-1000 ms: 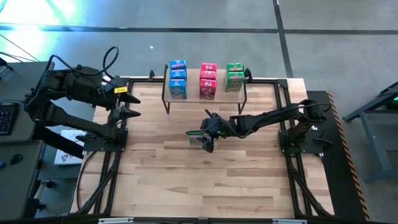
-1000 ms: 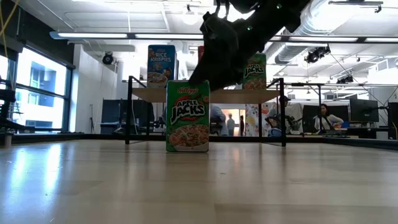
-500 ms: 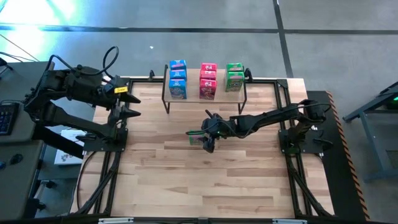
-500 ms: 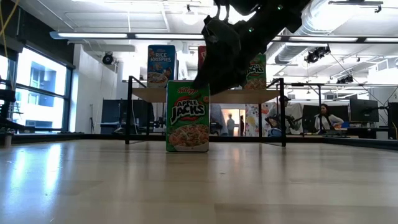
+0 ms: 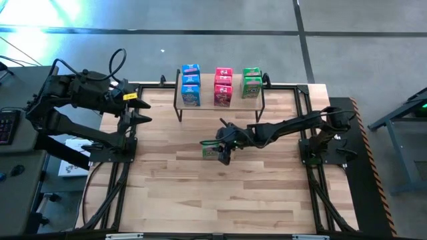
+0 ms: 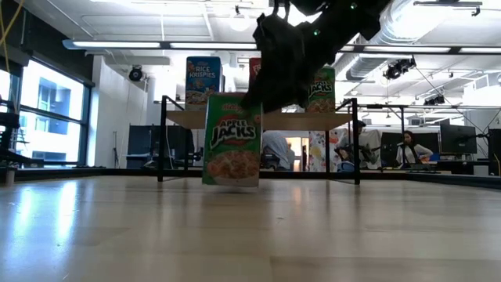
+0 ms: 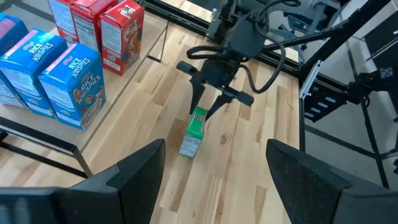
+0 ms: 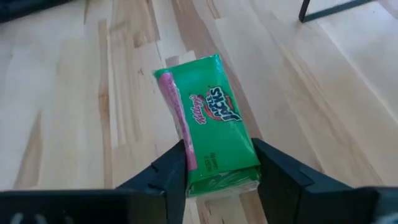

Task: Stack cereal on shelf
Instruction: Put the green cereal box on the shelf aligned with the other green cereal boxes

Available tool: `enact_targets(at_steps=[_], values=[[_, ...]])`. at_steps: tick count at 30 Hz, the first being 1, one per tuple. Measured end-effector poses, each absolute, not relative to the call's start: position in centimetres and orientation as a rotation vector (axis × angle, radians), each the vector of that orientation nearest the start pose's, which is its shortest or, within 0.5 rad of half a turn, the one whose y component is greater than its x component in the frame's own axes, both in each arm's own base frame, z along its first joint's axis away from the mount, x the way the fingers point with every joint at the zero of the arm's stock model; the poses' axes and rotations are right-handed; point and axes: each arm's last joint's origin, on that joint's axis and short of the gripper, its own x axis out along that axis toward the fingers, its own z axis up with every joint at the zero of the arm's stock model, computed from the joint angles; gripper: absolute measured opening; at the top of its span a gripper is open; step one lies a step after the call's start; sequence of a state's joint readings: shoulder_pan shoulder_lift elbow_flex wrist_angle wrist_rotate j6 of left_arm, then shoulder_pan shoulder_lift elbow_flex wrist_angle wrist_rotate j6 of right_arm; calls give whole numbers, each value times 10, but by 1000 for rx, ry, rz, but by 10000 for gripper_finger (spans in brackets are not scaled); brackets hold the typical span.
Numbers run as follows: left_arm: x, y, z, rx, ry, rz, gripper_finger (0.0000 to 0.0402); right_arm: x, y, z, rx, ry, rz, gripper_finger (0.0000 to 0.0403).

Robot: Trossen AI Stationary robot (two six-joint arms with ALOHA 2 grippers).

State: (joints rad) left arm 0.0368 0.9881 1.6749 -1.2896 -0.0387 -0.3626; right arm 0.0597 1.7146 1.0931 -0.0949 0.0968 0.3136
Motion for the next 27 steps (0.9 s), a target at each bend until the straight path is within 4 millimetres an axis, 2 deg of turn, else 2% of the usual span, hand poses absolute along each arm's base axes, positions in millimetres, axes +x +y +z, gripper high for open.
enact_targets(at_steps=[4, 9, 19, 27], values=[[106, 5, 471, -351, 583, 182, 270, 360, 19, 222, 249, 659, -141, 153], [106, 5, 471, -351, 583, 182, 270, 345, 18, 253, 255, 589, -134, 154], [106, 5, 471, -344, 582, 181, 270, 289, 10, 305, 209, 583, -194, 150], [106, 5, 472, -299, 577, 175, 270, 245, -7, 333, 187, 579, -237, 150]])
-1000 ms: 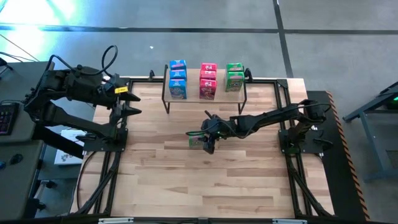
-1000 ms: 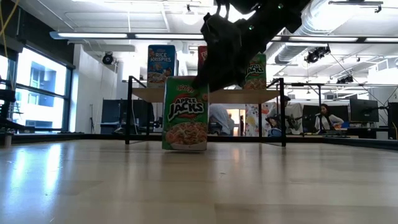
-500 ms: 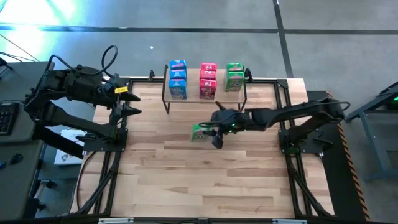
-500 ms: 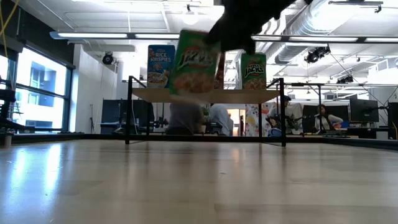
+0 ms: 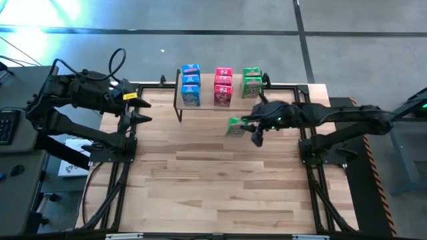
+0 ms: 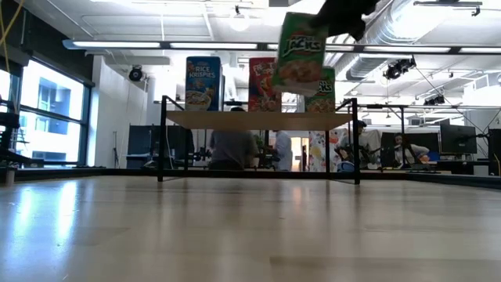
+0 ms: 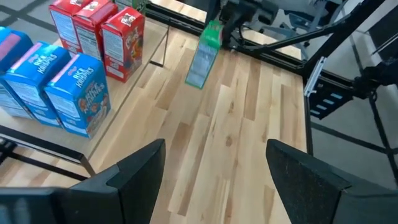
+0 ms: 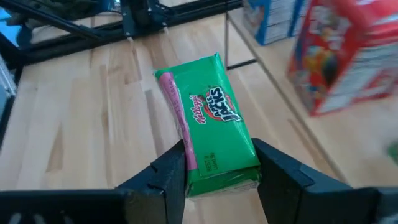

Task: Stack cereal on shelf
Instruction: Put the green cereal box on the shelf aligned with the other green cereal boxes

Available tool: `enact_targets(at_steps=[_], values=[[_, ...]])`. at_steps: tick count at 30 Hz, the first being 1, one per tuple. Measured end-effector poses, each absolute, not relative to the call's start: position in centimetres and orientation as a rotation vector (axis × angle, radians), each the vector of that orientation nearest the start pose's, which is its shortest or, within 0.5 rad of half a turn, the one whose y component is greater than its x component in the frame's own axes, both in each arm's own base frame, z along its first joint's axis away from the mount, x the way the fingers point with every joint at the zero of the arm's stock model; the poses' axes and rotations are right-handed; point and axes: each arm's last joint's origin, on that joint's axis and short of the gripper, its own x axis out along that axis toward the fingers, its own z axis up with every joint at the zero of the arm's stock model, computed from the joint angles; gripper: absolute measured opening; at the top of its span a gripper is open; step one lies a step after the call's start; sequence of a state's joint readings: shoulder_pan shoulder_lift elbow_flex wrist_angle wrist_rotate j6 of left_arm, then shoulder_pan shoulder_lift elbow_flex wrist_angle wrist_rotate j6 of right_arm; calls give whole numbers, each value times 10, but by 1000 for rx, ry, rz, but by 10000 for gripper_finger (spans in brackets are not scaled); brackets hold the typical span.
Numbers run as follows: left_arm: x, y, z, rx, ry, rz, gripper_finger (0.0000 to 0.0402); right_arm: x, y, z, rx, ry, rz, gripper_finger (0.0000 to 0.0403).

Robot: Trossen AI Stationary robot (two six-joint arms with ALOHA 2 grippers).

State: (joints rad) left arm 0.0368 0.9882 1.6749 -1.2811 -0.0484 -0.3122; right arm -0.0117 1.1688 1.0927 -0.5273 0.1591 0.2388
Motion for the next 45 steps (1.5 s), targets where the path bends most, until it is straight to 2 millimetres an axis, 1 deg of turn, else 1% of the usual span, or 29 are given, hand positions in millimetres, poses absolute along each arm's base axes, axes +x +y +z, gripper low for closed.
enact_targets(at_steps=[9, 13, 18, 21, 27, 29, 33, 36, 40, 42, 45], values=[[107, 8, 471, -259, 568, 247, 270, 206, -29, 348, 127, 604, -274, 150], [107, 8, 471, -248, 565, 272, 270, 196, -37, 352, 86, 599, -261, 150], [106, 9, 472, -243, 563, 284, 270, 189, -49, 352, 20, 621, -264, 150], [106, 9, 472, -244, 563, 284, 270, 186, -57, 351, -11, 640, -264, 150], [106, 9, 472, -261, 560, 289, 270, 181, -70, 351, 5, 638, -250, 150], [106, 9, 472, -261, 560, 289, 270, 178, -73, 353, 11, 672, -251, 150], [106, 9, 472, -262, 560, 289, 270, 178, -81, 368, -12, 725, -268, 150], [106, 9, 472, -262, 560, 289, 270, 182, -87, 385, -29, 731, -263, 150], [106, 9, 472, -262, 560, 289, 270, 187, -92, 403, -49, 732, -244, 150], [106, 9, 472, -262, 560, 289, 270, 190, -95, 408, -58, 725, -232, 150], [107, 9, 471, -262, 561, 289, 270, 191, -99, 409, -51, 722, -227, 150]])
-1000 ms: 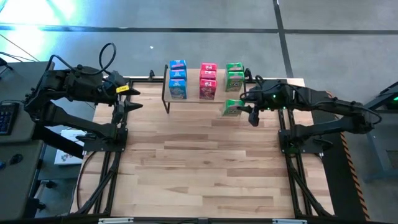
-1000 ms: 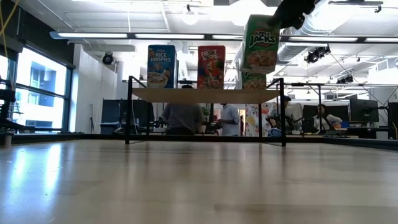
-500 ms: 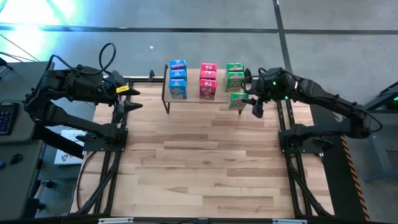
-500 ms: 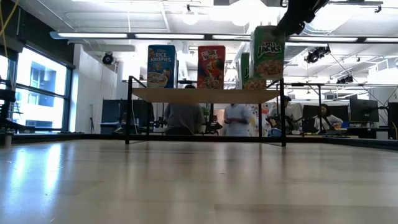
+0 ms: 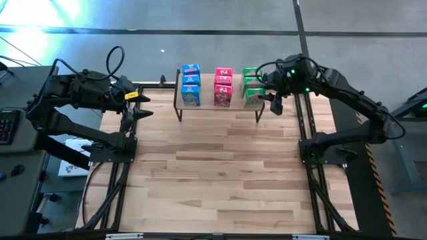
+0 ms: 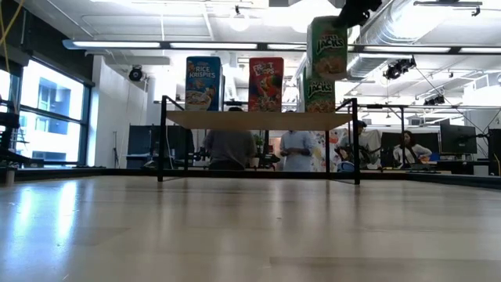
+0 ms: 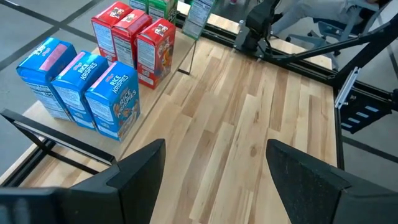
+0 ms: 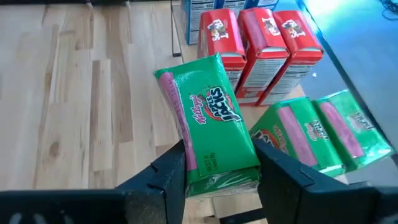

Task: Stack cereal on shelf
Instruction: Put the green cereal box on the shelf aligned with the other green cereal boxes

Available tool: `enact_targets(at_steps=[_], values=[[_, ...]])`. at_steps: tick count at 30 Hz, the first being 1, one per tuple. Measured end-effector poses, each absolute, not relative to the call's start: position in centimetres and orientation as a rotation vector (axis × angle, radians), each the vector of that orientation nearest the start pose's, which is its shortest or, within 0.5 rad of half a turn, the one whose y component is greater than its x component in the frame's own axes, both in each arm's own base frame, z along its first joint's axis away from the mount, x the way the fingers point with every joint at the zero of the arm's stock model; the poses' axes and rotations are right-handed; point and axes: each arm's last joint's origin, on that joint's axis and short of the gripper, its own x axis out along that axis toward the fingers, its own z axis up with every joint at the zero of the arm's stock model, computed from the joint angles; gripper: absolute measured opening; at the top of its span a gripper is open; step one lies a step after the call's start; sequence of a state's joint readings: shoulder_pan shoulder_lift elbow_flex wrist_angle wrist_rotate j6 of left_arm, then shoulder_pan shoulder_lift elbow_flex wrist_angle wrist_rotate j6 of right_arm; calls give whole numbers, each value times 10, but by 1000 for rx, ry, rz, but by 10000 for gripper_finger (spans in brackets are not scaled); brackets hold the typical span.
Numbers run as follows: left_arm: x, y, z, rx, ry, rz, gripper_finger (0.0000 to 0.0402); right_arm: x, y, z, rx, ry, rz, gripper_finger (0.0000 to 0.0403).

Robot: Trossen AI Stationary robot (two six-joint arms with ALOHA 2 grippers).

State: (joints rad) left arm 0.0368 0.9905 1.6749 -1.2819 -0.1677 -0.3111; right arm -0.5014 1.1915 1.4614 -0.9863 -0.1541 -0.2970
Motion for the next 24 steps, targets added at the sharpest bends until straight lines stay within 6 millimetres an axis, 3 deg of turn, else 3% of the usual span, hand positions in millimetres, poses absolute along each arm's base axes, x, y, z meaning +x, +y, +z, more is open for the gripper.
enact_targets(at_steps=[15, 24], values=[[106, 9, 472, -262, 561, 289, 270, 195, -124, 363, 29, 738, -249, 150], [106, 9, 472, -262, 561, 289, 270, 194, -132, 362, 24, 713, -283, 150]])
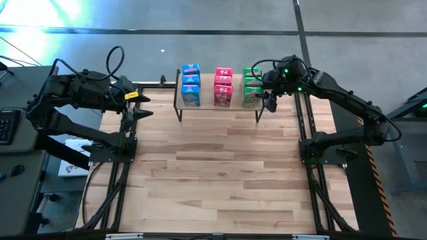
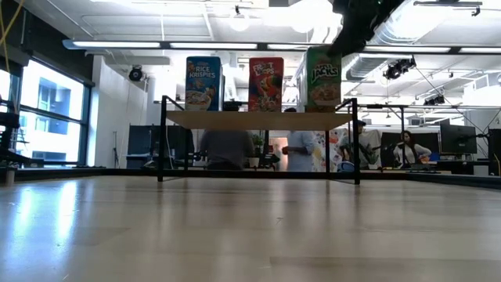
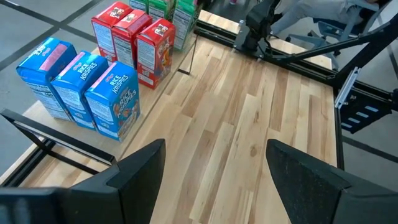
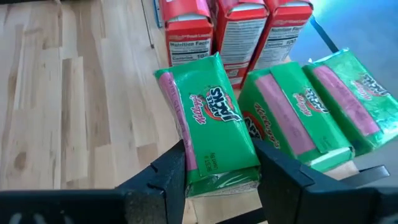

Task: Stack cereal on shelf
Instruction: Put the green cereal box on the shelf aligned with the other green cereal boxes

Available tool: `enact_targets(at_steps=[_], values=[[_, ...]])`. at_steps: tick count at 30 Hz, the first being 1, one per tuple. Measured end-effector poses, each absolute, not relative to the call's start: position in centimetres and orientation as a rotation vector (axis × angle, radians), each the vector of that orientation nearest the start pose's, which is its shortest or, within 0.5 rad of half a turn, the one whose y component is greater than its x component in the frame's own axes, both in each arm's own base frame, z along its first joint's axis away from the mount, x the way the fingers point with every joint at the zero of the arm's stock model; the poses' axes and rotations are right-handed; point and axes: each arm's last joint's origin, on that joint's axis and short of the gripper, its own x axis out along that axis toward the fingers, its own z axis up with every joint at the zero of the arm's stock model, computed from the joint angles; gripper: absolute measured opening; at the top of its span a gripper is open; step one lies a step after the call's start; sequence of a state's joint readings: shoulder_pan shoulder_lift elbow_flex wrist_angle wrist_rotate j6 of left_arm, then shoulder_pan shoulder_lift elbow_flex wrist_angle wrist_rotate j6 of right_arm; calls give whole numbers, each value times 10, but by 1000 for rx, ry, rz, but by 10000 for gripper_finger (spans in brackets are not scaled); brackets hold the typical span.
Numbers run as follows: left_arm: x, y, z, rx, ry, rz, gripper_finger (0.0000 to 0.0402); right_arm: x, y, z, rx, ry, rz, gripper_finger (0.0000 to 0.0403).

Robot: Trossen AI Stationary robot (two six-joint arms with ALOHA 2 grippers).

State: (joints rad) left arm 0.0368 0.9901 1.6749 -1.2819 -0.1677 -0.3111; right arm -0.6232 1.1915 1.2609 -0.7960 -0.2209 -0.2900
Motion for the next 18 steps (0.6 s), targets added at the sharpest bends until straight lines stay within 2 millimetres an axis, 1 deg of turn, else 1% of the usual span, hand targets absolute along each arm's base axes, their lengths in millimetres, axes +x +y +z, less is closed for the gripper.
enact_targets(at_steps=[4, 11, 18], values=[[106, 9, 472, -262, 561, 289, 270, 196, -133, 360, 24, 723, -280, 150], [107, 9, 471, -262, 561, 289, 270, 206, -140, 349, 40, 762, -275, 150], [106, 9, 472, -261, 561, 289, 270, 205, -140, 348, 44, 775, -278, 150]])
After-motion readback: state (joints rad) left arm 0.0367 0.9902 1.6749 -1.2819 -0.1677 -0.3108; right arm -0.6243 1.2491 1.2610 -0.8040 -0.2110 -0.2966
